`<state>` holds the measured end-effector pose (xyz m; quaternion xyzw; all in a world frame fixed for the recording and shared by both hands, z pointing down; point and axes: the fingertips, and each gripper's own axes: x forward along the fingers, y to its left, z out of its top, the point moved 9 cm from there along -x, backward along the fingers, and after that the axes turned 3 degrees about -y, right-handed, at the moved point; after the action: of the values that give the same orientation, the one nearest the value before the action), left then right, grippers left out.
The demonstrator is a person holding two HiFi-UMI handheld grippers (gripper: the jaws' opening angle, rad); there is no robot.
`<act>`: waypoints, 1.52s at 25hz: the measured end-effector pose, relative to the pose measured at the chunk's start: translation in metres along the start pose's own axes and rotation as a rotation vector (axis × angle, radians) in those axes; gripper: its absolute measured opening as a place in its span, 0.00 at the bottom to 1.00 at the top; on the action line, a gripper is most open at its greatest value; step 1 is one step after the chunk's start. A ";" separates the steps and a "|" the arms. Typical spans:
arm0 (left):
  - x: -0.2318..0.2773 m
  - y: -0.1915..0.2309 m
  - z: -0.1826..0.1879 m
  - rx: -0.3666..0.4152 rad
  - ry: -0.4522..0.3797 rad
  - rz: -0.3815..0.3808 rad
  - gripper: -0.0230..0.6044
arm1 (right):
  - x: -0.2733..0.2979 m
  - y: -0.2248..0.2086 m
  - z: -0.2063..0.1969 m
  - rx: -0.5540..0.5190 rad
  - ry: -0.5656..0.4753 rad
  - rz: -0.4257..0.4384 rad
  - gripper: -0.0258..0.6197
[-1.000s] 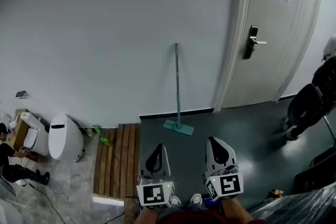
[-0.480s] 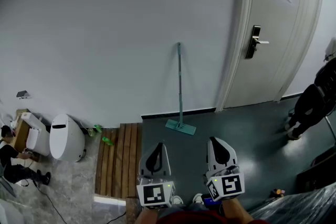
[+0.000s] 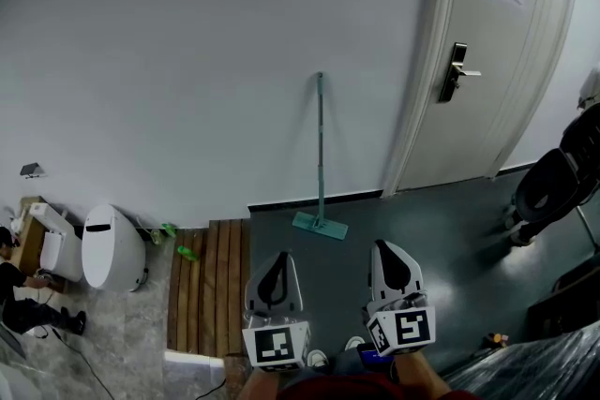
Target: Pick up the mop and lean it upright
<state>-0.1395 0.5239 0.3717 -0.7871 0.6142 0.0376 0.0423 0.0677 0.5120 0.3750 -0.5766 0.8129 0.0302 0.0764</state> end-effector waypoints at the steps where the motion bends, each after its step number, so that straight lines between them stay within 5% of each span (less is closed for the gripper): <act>1: 0.002 0.001 0.000 -0.007 0.001 -0.003 0.06 | 0.002 0.000 -0.001 0.000 0.003 -0.003 0.07; 14: 0.067 -0.009 -0.008 0.023 0.016 0.009 0.06 | 0.056 -0.042 -0.016 0.029 0.007 0.001 0.07; 38: 0.246 -0.056 -0.021 0.030 0.032 0.095 0.06 | 0.185 -0.185 -0.031 0.036 0.017 0.074 0.07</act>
<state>-0.0251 0.2975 0.3664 -0.7568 0.6520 0.0176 0.0423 0.1791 0.2737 0.3829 -0.5447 0.8348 0.0134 0.0789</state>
